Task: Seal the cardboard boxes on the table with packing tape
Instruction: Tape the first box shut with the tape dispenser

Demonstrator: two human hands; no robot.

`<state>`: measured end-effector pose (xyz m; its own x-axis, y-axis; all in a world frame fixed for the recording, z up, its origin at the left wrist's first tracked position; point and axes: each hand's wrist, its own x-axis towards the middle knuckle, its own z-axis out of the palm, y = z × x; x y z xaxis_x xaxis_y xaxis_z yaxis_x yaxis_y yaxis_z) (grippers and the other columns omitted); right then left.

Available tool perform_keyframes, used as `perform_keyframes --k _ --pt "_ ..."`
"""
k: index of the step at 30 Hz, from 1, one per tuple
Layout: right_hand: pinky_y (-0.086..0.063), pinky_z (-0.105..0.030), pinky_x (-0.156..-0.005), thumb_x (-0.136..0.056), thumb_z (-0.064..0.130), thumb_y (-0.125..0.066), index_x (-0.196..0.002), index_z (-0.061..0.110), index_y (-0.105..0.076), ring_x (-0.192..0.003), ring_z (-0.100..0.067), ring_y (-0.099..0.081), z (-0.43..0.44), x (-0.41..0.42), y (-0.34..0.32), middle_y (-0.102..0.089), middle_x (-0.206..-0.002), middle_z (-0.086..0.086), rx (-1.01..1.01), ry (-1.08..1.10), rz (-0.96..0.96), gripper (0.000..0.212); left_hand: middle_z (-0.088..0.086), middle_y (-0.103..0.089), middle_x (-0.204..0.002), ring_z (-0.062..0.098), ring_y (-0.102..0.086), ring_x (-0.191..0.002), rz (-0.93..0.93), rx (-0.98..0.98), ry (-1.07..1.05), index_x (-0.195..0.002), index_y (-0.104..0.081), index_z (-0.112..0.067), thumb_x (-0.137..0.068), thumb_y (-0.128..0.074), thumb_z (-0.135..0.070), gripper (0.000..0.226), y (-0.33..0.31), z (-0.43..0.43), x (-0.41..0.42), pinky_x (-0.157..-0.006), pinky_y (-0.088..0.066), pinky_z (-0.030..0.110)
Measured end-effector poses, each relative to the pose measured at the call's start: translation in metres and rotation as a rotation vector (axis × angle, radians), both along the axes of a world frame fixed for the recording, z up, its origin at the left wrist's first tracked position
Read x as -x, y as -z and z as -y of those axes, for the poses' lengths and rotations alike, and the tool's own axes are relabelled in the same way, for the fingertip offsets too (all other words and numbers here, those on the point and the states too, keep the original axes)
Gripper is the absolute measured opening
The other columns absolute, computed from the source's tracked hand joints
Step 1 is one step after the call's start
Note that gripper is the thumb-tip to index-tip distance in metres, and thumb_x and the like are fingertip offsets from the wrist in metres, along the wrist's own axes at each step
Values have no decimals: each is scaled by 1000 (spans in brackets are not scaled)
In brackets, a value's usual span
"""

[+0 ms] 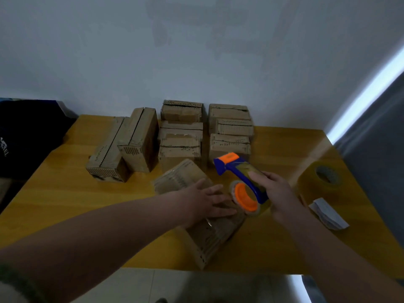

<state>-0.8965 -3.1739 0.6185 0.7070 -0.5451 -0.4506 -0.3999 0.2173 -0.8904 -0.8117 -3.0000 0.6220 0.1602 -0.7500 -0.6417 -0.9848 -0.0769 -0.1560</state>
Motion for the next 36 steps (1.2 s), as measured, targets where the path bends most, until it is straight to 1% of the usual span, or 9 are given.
perform_keyframes --k 4,8,11,14,16,20,22,25,36 --pt "-40 -29 -57 -85 27 -71 -118 4 -60 -77 -18 -56 1 5 4 -61 -93 -6 -34 82 -51 42 -3 15 -160 27 18 -145 121 148 89 -149 16 -36 -84 -67 -15 108 -1 -12 -6 -116 2 58" --pt "-45 -33 -63 -81 38 -73 -120 9 -63 -90 -25 -60 -6 12 11 -65 -107 -11 -132 150 -125 50 2 8 -160 26 9 -146 208 322 -177 -151 8 -31 -83 -68 -18 103 1 -28 -17 -116 -2 51" --pt "-49 -35 -69 -81 44 -71 -118 13 -62 -93 -24 -61 -18 16 18 -65 -107 -9 -180 156 -119 49 2 -11 -158 24 -14 -145 190 431 -447 -152 -8 -26 -83 -68 -22 91 7 -36 -20 -114 -23 43" --pt "-53 -44 -88 -78 46 -73 -117 16 -63 -97 -28 -63 -25 16 22 -67 -107 -10 -207 168 -90 50 0 -33 -144 19 -37 -127 163 539 -589 -146 -28 -25 -86 -64 -22 70 12 -45 -22 -97 -42 32" --pt "-54 -41 -81 -80 44 -72 -112 16 -63 -94 -27 -64 -26 17 17 -68 -103 -10 -199 162 -73 43 -3 -37 -143 18 -40 -124 91 574 -623 -144 -34 -26 -90 -59 -19 60 14 -49 -25 -93 -45 30" --pt "-43 -30 -59 -85 39 -68 -106 15 -63 -81 -21 -61 -21 19 3 -65 -94 -7 -164 178 -23 33 -1 -22 -157 22 -25 -141 -100 647 -693 -150 -26 -26 -97 -45 -16 57 18 -54 -23 -112 -31 34" --pt "-39 -29 -56 -87 37 -66 -101 17 -63 -74 -17 -59 -20 18 -3 -64 -87 -3 -145 153 4 24 0 -4 -161 24 -4 -148 -203 634 -691 -154 -12 -23 -102 -35 -32 57 24 -57 -16 -118 -14 36" --pt "-41 -28 -57 -86 37 -67 -97 19 -64 -74 -17 -60 -24 17 -4 -66 -87 -3 -136 116 8 22 -6 16 -159 21 20 -145 -254 562 -675 -153 4 -23 -101 -27 -46 65 38 -61 -6 -119 -8 39" --pt "-43 -27 -55 -86 38 -69 -106 16 -64 -77 -17 -62 -34 13 -6 -67 -91 -4 -84 108 36 30 -10 13 -159 19 18 -145 -174 525 -624 -153 7 -29 -97 -23 -58 69 46 -40 -31 -118 -19 44"
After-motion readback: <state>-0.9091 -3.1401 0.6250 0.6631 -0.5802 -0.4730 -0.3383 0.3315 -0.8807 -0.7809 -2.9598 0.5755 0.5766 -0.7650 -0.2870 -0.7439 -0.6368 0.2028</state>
